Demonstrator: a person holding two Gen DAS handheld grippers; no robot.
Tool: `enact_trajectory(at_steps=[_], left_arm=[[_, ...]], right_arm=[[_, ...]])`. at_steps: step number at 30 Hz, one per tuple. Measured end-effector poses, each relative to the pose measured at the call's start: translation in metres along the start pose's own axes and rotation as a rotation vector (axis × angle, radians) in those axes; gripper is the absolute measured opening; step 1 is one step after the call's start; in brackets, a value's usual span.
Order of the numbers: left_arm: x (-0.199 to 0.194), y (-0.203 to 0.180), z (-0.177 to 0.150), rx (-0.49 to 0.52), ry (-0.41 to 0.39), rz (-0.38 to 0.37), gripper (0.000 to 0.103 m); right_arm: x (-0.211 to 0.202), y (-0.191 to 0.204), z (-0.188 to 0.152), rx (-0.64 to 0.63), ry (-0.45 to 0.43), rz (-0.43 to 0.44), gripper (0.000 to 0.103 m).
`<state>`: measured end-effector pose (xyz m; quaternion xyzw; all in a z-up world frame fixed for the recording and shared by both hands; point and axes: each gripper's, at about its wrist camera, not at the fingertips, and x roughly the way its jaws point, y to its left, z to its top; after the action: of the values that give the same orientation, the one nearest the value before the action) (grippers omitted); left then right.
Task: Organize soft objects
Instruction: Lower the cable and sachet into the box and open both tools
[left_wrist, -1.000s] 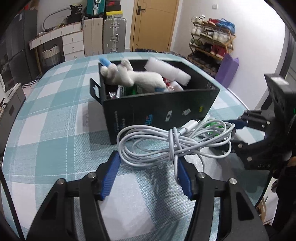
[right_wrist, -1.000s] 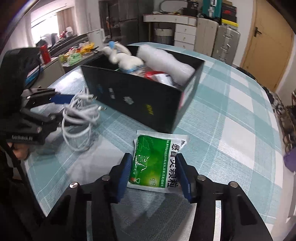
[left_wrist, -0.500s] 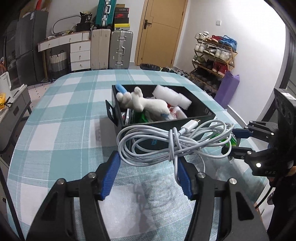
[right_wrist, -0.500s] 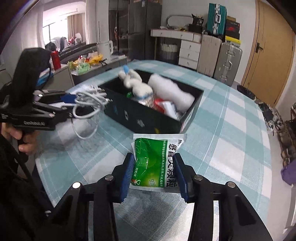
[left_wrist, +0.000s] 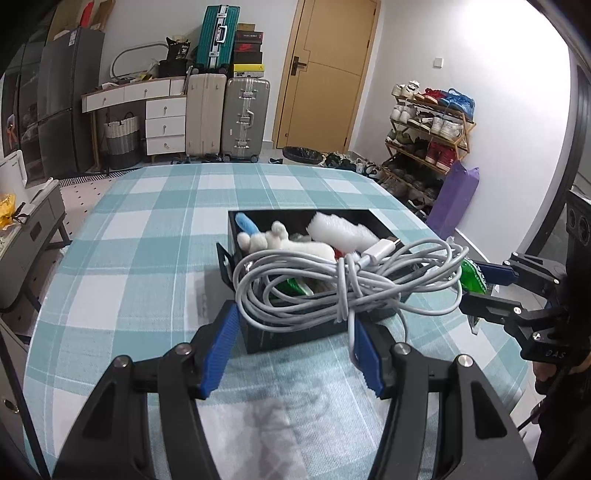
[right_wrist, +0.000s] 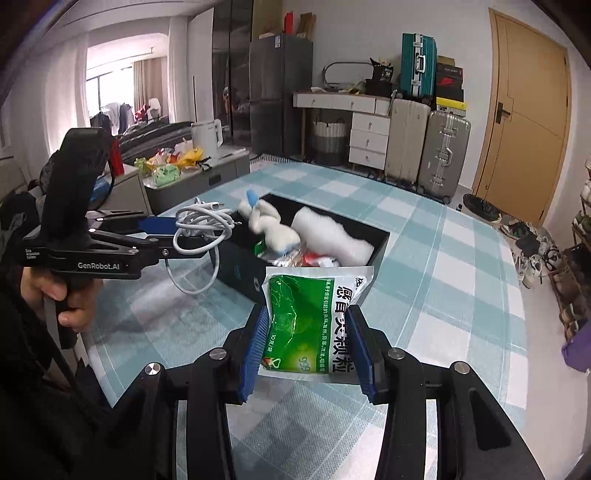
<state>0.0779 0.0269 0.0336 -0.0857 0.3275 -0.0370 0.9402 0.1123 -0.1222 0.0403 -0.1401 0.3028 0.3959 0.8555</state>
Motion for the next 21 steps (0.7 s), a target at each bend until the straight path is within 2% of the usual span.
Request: enact_trajectory(at_steps=[9, 21], left_arm=[[0.01, 0.006, 0.02, -0.006, -0.025, 0.028, 0.059], [0.033, 0.003, 0.039, 0.017, -0.061, 0.122, 0.059]], right_arm=[[0.002, -0.01, 0.017, 0.046, -0.047, -0.013, 0.044], [0.041, -0.011, 0.039, 0.108, -0.088, -0.033, 0.044]])
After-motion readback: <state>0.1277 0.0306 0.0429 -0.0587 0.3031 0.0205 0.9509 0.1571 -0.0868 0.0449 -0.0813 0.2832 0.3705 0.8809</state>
